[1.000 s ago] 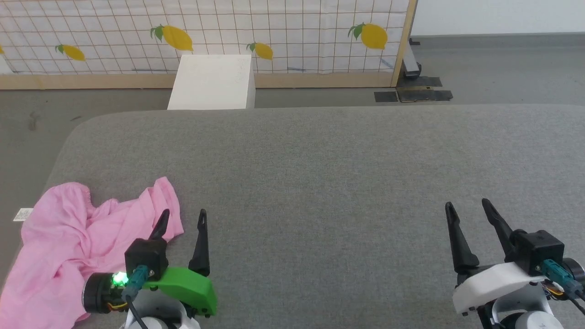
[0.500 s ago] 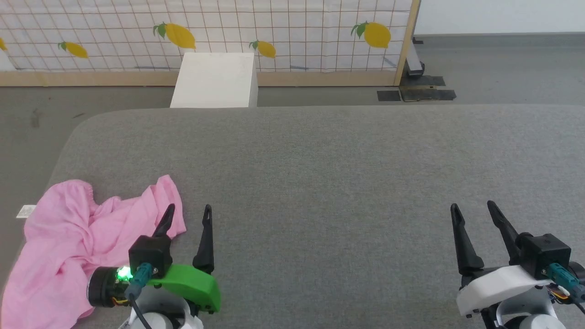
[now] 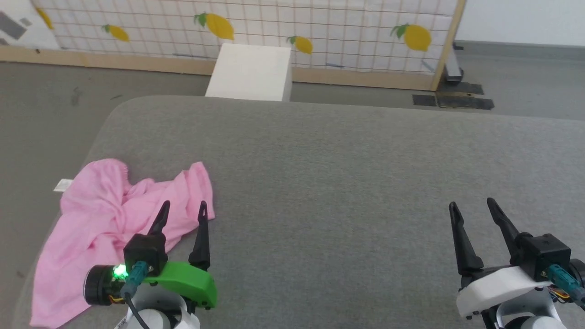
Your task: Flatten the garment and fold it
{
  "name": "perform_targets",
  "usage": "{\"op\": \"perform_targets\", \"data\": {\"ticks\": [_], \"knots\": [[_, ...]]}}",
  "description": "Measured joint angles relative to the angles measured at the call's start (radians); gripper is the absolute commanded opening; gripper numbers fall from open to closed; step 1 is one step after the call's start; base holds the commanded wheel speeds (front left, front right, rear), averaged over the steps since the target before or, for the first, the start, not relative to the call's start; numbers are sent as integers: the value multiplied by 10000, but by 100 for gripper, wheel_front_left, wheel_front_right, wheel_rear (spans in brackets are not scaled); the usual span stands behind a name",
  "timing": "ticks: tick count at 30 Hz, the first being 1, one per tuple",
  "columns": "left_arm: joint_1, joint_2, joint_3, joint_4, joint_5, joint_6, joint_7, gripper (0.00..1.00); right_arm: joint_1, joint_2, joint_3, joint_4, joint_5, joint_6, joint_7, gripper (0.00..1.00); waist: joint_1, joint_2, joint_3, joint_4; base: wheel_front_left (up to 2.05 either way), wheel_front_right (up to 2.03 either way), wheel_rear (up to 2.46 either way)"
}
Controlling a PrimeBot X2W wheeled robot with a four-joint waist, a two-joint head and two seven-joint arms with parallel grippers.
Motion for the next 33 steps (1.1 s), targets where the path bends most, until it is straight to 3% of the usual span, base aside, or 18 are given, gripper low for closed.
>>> {"op": "perform_targets", "data": {"ticks": [22,33], "knots": [[13,0,389,123,-441,-35,-433,100,333,6,546,-445,-171,0,224,100,0,0,-28,2675,0,0,0],[30,0,397,222,-589,-167,-688,100,442,10,825,-566,-326,0,263,100,0,0,70,3575,0,0,0]]}}
